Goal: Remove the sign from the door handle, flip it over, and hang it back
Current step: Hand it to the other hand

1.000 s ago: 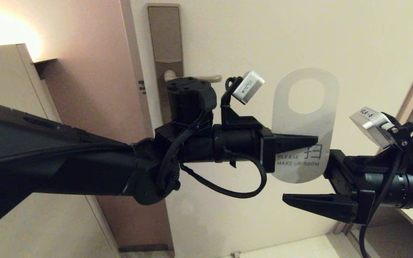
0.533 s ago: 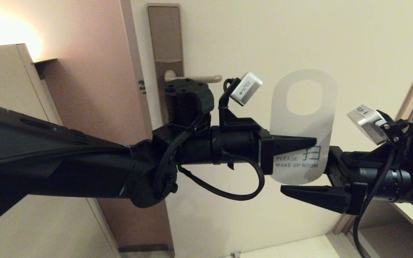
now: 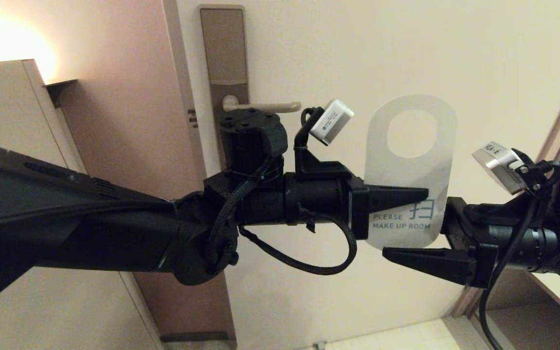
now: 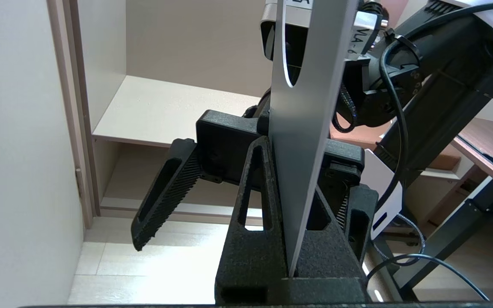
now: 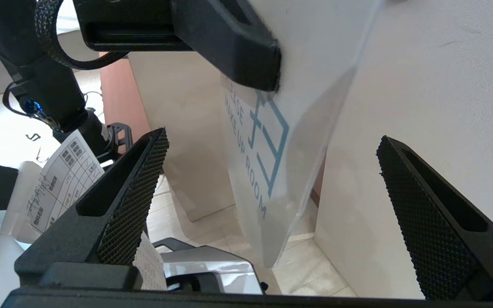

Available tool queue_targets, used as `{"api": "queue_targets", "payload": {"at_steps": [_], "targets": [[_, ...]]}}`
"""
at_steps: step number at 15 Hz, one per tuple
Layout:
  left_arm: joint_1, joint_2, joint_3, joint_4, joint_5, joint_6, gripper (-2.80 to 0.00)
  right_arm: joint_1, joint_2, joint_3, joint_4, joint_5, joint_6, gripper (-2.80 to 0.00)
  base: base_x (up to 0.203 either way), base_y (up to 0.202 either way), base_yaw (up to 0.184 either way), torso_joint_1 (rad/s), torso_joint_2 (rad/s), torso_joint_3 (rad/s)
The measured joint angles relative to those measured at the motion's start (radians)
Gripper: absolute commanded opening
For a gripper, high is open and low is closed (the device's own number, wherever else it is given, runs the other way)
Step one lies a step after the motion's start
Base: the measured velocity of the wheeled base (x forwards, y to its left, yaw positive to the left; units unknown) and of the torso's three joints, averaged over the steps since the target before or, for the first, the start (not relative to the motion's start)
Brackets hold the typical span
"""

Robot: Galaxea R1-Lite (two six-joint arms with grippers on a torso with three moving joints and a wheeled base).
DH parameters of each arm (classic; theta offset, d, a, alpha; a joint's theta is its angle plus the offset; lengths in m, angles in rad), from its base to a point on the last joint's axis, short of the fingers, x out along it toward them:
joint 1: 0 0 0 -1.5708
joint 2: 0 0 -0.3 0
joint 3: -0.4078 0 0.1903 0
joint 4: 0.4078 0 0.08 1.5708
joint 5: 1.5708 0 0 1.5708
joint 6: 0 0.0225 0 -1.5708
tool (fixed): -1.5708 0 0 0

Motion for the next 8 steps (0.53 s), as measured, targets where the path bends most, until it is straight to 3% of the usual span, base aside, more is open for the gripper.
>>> {"api": "queue_targets", "payload": {"at_steps": [8], "targets": [[-0.010,0.005,-0.003,0.000,0.000,0.000,-2.80,0.001,0.001,0.000,-0.002,0.012,0.000,0.00,0.000,0.000,0.000,0.000,0.00,0.000]]}}
